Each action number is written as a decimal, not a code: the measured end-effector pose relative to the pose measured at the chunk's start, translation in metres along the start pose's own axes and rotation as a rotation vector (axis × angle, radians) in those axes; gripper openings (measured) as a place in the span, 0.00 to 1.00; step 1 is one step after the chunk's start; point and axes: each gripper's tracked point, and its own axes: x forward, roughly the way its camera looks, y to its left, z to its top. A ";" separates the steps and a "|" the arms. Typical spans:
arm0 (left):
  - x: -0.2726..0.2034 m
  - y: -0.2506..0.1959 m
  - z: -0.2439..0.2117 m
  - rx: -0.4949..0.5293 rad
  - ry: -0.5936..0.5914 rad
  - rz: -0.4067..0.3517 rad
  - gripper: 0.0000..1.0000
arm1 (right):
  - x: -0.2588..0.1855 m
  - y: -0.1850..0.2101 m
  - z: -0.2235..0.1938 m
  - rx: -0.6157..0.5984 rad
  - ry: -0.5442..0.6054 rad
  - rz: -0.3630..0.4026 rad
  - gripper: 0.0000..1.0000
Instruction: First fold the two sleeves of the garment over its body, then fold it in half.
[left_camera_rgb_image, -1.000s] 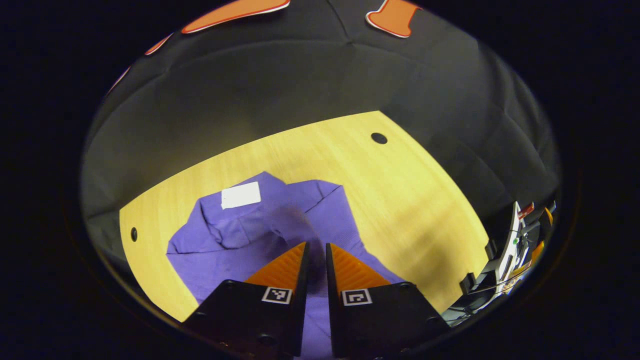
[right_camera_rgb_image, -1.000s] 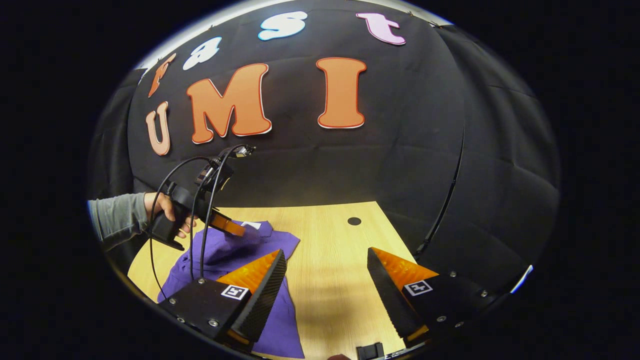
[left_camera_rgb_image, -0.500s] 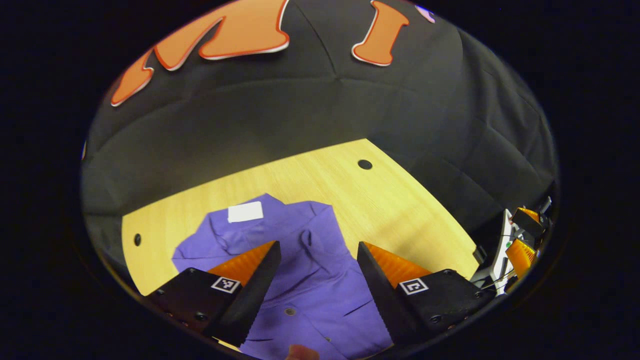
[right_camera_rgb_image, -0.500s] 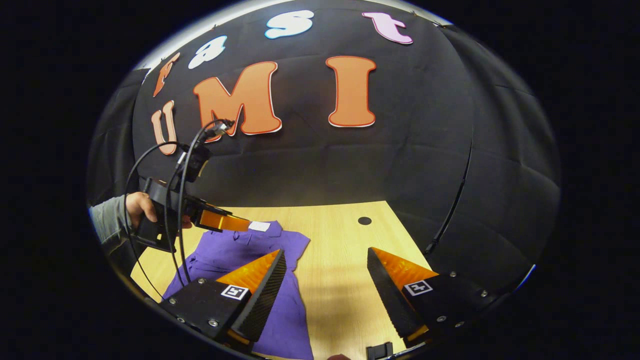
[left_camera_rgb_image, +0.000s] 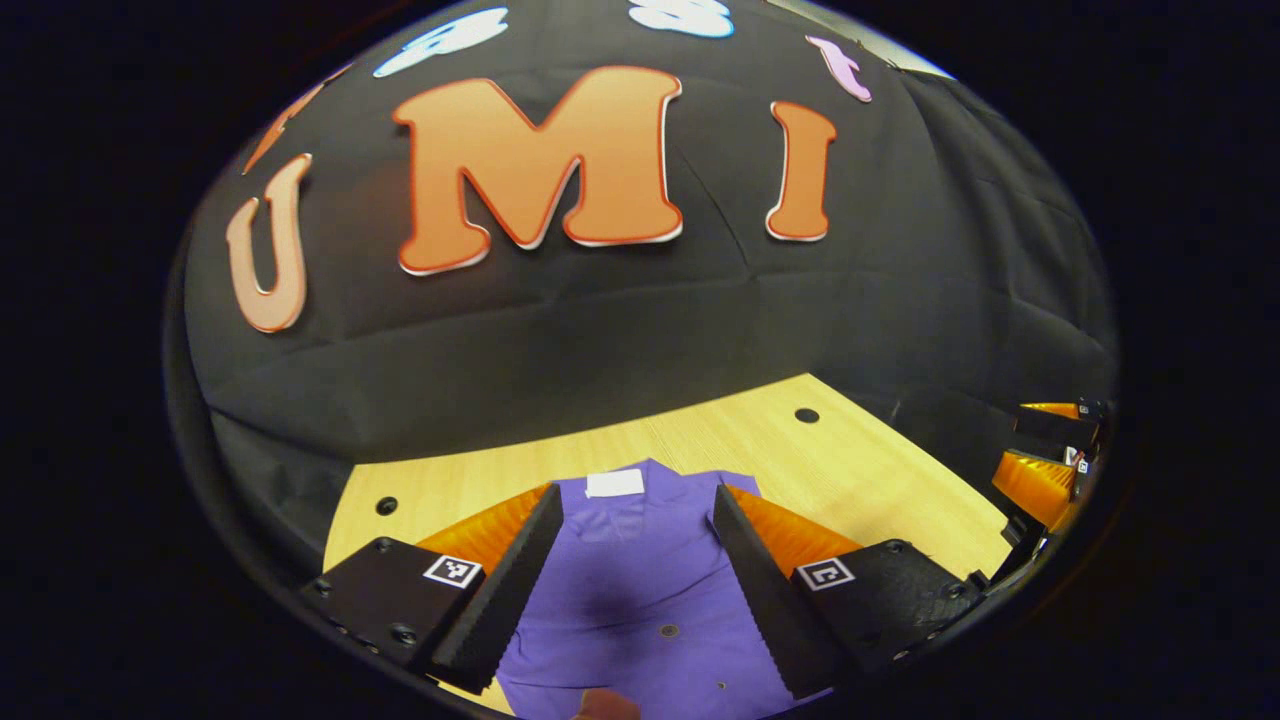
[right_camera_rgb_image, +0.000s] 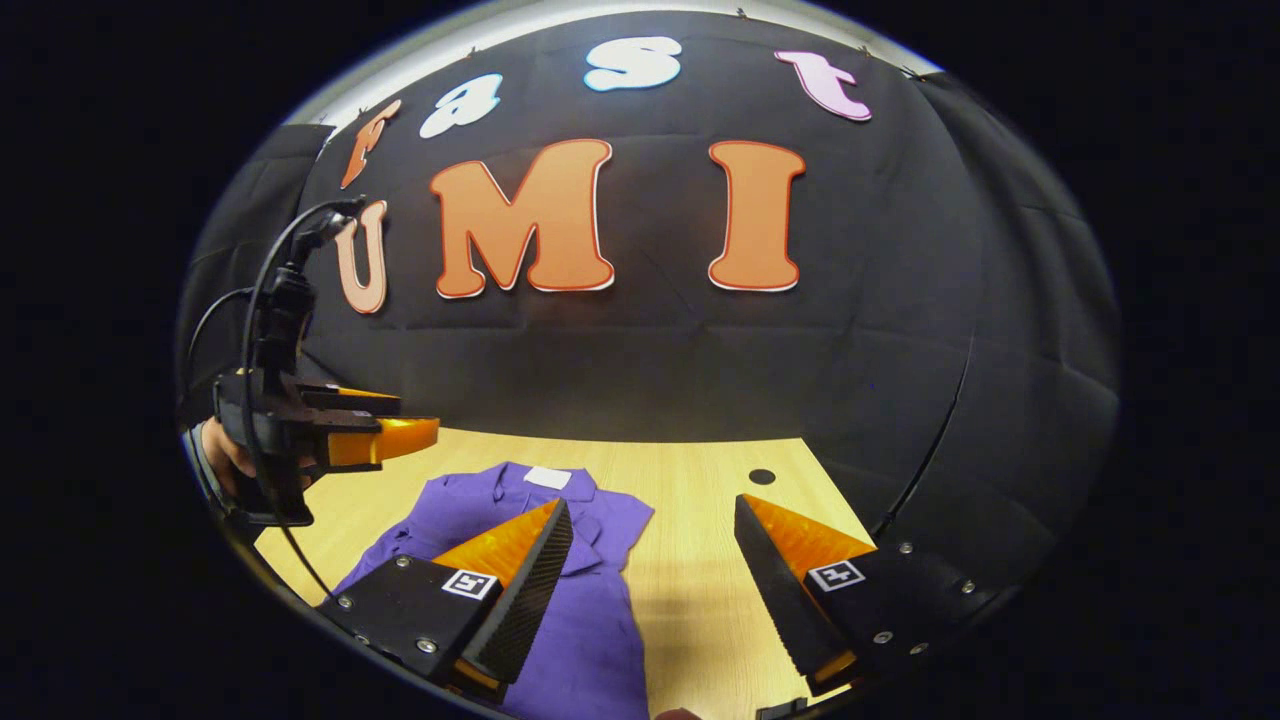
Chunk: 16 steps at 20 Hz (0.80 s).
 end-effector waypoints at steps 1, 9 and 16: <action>-0.013 0.006 0.004 -0.006 -0.035 0.017 0.99 | 0.000 0.005 0.003 -0.002 -0.014 0.006 0.97; -0.101 0.069 0.005 0.013 -0.258 0.202 0.98 | -0.009 0.017 0.005 -0.044 -0.072 0.011 0.97; -0.189 0.106 -0.001 -0.065 -0.396 0.358 0.98 | -0.027 0.023 0.020 -0.017 -0.154 0.009 1.00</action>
